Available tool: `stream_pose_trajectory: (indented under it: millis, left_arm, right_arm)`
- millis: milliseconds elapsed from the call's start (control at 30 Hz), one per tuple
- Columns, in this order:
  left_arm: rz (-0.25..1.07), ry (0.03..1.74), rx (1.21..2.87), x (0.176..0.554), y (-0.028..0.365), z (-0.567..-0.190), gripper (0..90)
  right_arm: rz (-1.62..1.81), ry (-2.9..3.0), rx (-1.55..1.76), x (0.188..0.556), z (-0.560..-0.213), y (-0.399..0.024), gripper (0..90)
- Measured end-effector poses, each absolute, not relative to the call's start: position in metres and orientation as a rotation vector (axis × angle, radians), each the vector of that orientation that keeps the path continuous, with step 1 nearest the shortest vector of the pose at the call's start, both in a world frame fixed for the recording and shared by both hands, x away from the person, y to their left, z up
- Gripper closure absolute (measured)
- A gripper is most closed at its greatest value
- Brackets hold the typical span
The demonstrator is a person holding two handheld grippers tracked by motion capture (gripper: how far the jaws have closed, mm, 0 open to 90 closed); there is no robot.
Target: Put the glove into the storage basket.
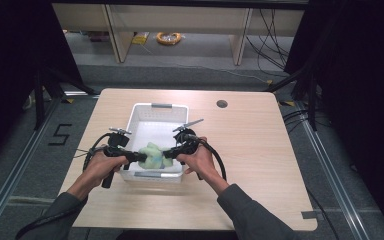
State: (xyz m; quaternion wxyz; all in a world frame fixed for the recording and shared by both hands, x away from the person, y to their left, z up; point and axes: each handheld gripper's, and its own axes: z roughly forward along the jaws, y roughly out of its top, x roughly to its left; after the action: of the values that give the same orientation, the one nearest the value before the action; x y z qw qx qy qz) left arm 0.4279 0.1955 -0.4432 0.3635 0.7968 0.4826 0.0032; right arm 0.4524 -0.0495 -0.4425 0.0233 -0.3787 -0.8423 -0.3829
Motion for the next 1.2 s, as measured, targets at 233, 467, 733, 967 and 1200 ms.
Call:
stream_pose_trajectory:
  millis: [233, 467, 733, 967, 1200]
  left_arm:
    - [0.019, 1.252, 2.068, 0.429, 0.191, -0.448, 76.3]
    - [0.029, 1.261, 2.112, 0.429, 0.191, -0.453, 75.5]
    - [0.059, 1.256, 2.159, 0.431, 0.190, -0.456, 73.3]
    - [0.105, 1.276, 2.169, 0.431, 0.190, -0.454, 65.4]
    - [0.131, 1.289, 2.154, 0.432, 0.191, -0.446, 60.5]
  right_arm:
    - [-1.121, -2.650, -1.187, 0.453, -0.448, -0.043, 75.3]
    - [-1.039, -2.652, -1.215, 0.453, -0.451, -0.038, 74.5]
    - [-1.005, -2.697, -1.197, 0.456, -0.454, -0.034, 72.8]
    - [-0.974, -2.728, -1.205, 0.457, -0.454, -0.032, 63.5]
    - [-0.994, -2.743, -1.241, 0.459, -0.446, -0.036, 57.5]
